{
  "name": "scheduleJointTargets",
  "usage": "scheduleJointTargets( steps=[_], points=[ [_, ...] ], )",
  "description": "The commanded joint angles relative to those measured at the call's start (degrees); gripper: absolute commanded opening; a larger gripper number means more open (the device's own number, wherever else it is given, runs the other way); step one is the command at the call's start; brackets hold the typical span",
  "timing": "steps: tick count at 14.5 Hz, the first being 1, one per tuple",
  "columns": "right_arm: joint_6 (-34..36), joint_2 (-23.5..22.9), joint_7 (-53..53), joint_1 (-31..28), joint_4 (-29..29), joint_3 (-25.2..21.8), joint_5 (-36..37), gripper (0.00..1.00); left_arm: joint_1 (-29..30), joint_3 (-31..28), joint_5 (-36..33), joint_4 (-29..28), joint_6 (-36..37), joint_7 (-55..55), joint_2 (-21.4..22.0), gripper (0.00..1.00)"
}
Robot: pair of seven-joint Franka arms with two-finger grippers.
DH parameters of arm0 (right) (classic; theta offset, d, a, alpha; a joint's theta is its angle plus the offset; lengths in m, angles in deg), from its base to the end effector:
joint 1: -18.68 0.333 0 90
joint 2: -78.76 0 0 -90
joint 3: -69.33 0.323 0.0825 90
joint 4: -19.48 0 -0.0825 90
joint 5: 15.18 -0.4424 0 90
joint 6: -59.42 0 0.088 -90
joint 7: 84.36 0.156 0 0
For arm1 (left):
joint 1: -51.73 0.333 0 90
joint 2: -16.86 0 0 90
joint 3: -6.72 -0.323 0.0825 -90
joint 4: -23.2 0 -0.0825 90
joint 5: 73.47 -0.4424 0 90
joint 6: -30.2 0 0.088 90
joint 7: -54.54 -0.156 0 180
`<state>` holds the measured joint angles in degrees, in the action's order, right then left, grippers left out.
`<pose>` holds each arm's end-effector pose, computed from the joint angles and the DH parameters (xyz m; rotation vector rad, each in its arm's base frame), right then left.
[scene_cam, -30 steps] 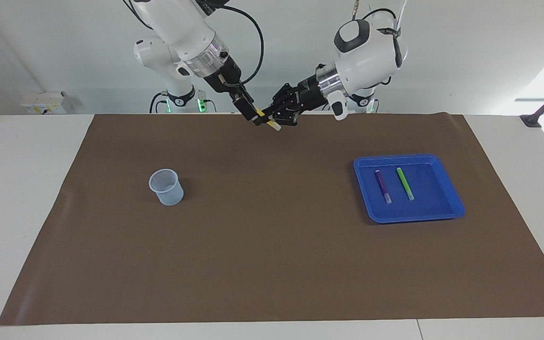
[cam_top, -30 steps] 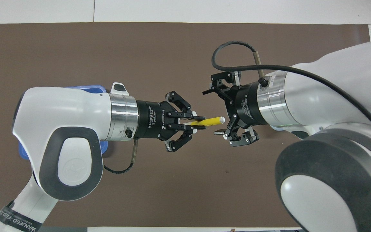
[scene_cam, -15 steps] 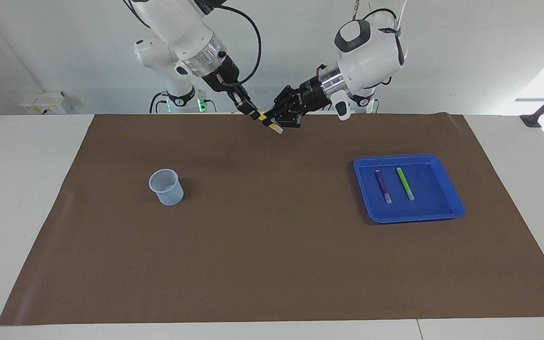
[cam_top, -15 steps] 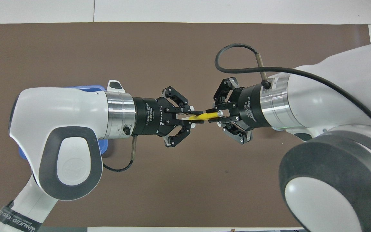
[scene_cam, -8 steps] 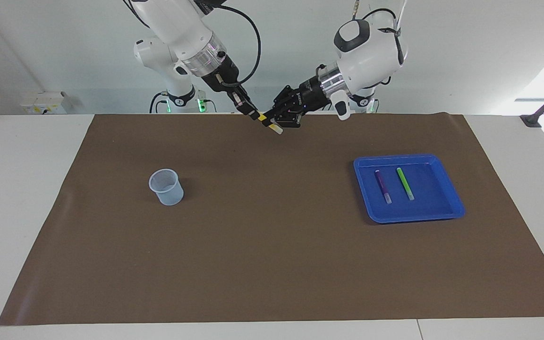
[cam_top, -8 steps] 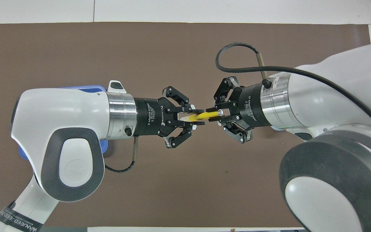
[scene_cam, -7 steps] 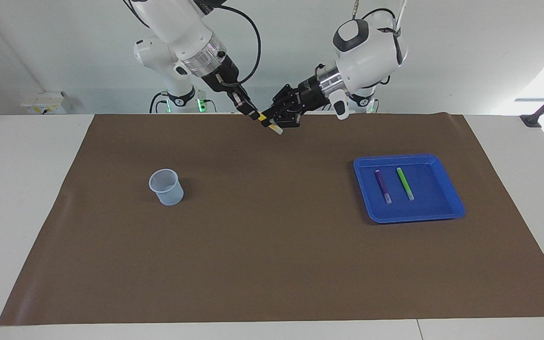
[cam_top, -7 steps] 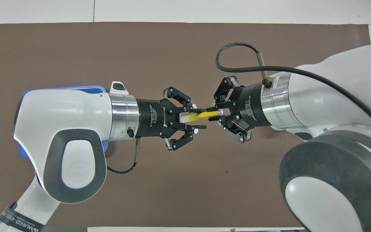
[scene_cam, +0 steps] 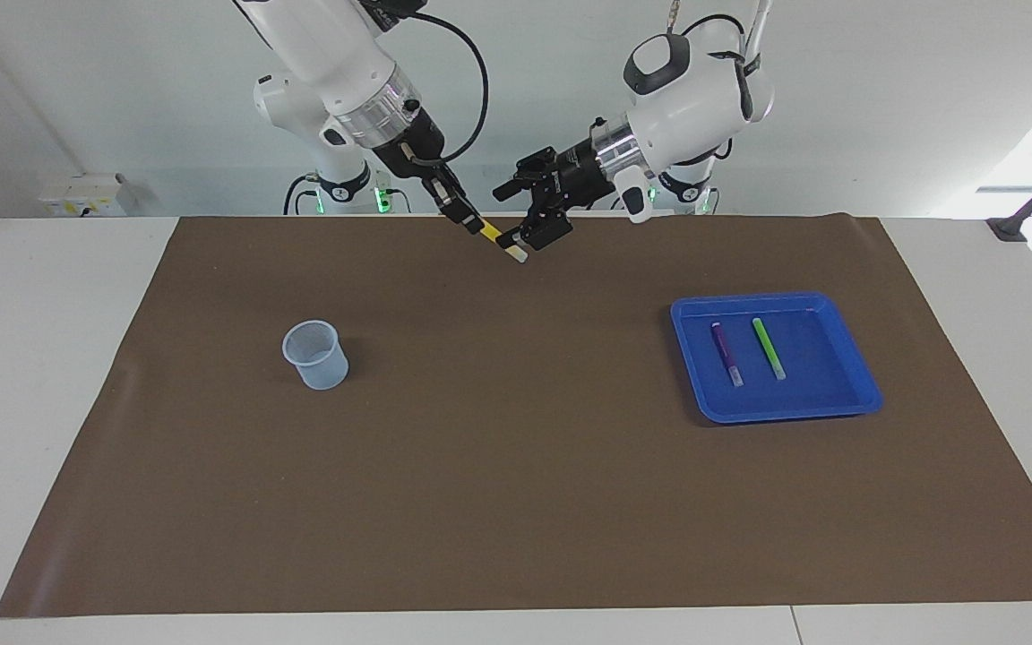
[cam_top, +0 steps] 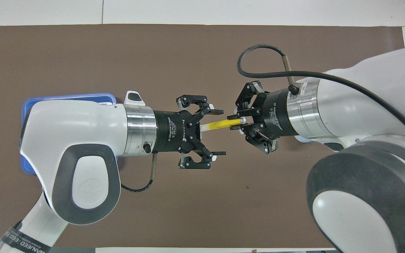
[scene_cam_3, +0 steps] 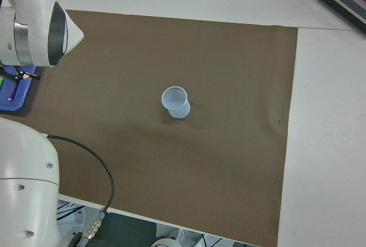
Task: Transfer and insert pens with both arms
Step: 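Open the left gripper while the right gripper carries the pen to cup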
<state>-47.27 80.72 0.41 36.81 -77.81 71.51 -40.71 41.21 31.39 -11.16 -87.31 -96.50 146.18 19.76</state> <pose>0.5794 0.2718 0.5761 -2.2226 1.5400 0.3143 0.4999 -0.4355 0.5185 1.6654 1.5944 -0.8879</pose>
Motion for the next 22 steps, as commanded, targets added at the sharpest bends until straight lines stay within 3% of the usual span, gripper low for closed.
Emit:
scheduleJointTargets(
  steps=[1,7,11,14,17,19,22],
  points=[
    [0.4,1.7,-8.2,-2.7,-3.2,0.2,4.0,0.00,-0.5,-0.4,1.4,-1.5,-1.3,0.0,1.4,1.00],
    [2.1,6.9,-32.9,-10.3,-14.0,0.2,15.4,0.00,0.2,-0.8,-0.2,-1.6,-0.1,-0.6,1.4,1.00],
    [1.4,8.4,-49.9,-15.6,-17.1,0.3,23.1,0.00,4.9,-0.9,-11.3,-0.9,7.7,-3.6,1.1,1.00],
    [-1.6,9.3,-59.3,-19.4,-20.0,0.3,24.7,0.00,9.8,-0.9,-16.5,0.4,14.0,-9.3,0.9,1.00],
    [-7.3,11.7,-63.2,-20.1,-26.0,0.2,24.9,0.00,12.4,-0.9,-28.0,1.7,16.4,-12.7,0.4,1.00],
    [-8.5,11.4,-64.2,-20.2,-27.0,0.2,25.6,0.00,12.6,-0.9,-36.3,2.8,16.5,-15.7,-0.4,1.00],
    [-13.4,10.9,-65.8,-20.2,-29.0,0.3,26.8,0.00,14.9,-1.7,-40.2,2.9,19.4,-29.6,-0.4,1.00]
  ],
)
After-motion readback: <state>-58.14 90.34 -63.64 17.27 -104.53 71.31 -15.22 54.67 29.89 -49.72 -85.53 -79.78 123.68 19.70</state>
